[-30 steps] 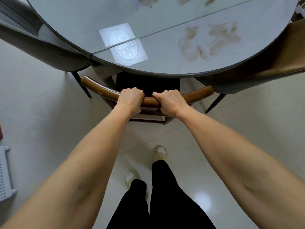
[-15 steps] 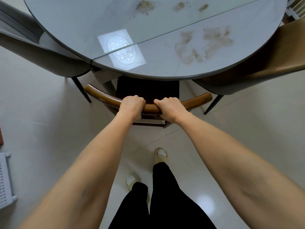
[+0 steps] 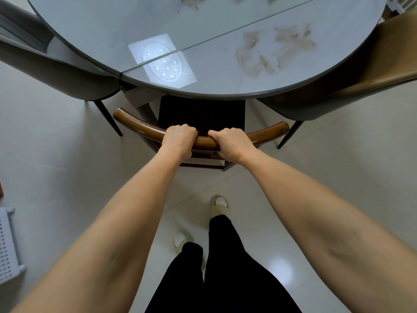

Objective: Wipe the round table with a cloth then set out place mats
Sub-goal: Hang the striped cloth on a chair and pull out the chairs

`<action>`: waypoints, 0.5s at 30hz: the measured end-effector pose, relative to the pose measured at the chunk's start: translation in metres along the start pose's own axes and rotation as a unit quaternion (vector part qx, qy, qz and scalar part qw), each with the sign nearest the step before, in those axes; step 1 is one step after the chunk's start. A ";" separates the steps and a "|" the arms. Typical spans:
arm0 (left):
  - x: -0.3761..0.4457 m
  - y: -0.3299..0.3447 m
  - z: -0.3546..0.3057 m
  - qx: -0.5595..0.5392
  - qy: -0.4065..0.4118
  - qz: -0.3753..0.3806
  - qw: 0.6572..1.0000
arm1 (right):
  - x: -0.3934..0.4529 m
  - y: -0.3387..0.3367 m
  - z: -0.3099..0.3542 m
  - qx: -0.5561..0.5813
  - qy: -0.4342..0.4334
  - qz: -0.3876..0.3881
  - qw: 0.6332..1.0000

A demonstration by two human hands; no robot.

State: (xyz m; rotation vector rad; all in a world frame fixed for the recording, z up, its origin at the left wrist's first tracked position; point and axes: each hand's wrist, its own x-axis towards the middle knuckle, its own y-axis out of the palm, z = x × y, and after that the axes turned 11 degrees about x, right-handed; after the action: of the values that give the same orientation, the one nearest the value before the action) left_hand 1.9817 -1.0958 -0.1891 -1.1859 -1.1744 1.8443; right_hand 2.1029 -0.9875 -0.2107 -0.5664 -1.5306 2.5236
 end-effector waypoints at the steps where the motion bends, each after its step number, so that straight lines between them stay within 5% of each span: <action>1: -0.001 0.001 -0.001 0.000 0.000 0.002 1.000 | -0.001 0.001 0.000 -0.001 0.000 0.001 1.000; 9: -0.003 0.003 0.000 -0.007 0.007 0.002 1.000 | -0.002 0.001 -0.001 -0.017 0.004 0.016 1.000; 15: -0.001 0.005 0.004 -0.033 0.033 0.046 0.998 | 0.001 -0.008 0.003 0.030 0.044 0.097 0.994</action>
State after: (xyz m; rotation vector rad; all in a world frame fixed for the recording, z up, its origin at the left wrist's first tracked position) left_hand 1.9777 -1.0998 -0.1929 -1.3482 -1.1707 1.8317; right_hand 2.1003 -0.9854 -0.2025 -0.8421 -1.4290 2.6340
